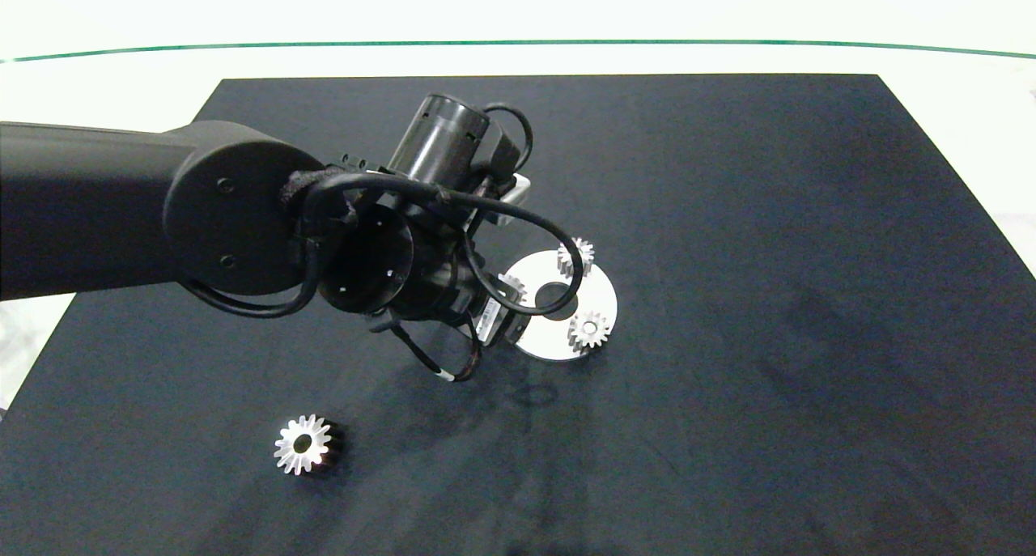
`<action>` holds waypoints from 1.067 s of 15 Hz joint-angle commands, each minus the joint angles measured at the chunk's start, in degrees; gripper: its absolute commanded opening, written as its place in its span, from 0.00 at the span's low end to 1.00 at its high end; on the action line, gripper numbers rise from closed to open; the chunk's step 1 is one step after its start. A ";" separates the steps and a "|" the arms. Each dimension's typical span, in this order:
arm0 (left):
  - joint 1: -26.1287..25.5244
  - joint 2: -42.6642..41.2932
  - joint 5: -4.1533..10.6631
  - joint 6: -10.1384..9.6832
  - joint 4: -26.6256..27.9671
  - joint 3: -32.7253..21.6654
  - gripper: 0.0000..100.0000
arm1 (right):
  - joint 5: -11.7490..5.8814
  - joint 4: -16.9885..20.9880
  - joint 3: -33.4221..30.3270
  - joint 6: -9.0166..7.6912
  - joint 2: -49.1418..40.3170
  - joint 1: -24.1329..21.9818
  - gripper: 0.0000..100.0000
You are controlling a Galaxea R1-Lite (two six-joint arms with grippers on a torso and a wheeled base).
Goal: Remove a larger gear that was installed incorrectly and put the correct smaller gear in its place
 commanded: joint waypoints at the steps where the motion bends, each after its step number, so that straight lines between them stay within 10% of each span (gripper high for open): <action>1: 0.00 -0.90 0.15 0.20 1.50 -2.93 1.00 | -0.10 0.19 -0.01 -0.05 -0.25 0.00 1.00; 16: 3.42 1.39 0.24 4.41 1.32 -5.39 1.00 | -0.18 0.10 -0.19 0.48 -0.16 0.00 1.00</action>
